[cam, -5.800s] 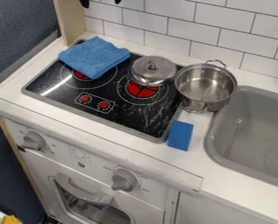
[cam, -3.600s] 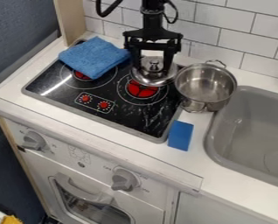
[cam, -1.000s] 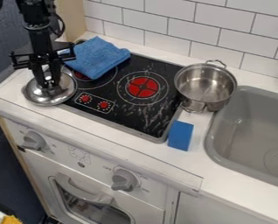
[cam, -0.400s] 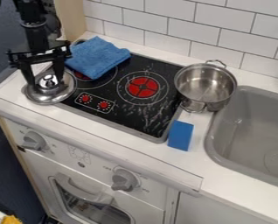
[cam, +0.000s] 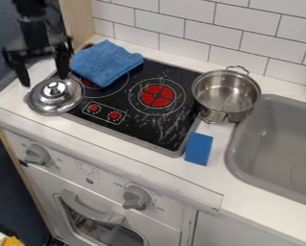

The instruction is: Pick up the silver pot cover and place it below the blue cloth

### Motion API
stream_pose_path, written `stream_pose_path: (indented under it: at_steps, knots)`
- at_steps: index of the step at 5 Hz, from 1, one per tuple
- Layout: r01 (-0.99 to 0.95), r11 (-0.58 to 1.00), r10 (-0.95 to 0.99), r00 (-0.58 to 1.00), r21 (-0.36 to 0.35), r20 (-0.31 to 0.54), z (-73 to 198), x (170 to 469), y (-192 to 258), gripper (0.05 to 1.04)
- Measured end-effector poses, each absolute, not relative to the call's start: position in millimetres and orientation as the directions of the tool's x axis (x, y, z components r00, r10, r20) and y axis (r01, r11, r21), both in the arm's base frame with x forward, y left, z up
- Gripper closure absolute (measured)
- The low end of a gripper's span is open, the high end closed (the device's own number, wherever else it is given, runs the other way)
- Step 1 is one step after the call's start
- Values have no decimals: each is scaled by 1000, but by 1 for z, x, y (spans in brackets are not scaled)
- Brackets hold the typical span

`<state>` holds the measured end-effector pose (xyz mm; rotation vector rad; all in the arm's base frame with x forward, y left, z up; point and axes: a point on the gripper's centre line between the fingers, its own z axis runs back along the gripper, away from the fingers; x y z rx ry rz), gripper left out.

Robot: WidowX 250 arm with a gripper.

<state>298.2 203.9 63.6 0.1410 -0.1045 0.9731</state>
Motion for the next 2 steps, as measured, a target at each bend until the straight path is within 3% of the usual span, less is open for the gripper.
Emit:
stream_pose_path:
  at_steps: [2]
  knots:
    - [-816,578,794,557,-17,245,112,303,198,84]
